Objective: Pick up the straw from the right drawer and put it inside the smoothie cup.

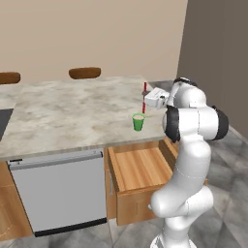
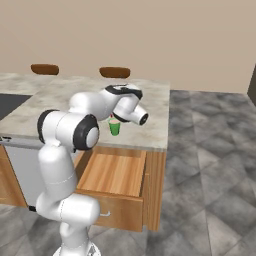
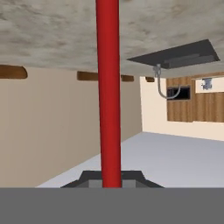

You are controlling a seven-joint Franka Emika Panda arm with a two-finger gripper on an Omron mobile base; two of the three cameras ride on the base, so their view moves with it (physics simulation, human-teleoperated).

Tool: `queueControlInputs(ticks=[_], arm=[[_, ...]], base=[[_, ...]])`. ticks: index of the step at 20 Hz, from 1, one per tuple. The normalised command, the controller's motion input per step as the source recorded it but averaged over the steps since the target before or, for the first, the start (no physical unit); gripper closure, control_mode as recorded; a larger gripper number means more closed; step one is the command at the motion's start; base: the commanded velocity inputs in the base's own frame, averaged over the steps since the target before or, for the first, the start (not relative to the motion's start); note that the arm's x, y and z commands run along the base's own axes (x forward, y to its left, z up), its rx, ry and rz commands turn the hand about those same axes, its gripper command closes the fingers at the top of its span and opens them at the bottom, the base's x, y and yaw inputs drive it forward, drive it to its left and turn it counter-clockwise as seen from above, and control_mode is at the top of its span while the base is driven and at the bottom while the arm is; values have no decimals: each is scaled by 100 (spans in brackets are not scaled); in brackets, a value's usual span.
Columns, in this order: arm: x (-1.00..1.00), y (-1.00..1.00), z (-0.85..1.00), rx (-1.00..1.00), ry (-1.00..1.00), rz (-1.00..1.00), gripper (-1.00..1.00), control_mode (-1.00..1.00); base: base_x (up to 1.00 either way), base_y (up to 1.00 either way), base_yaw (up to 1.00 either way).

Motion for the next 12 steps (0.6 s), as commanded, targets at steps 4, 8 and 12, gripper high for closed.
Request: queueControlInputs(ticks=[4,8,12], arm=[[22,0,-24,0,0,0,100,-100],[26,2,-24,0,0,0,100,-100],[33,0,-26,0,0,0,100,-100]], base=[[0,0,0],[0,0,0],[0,0,0]])
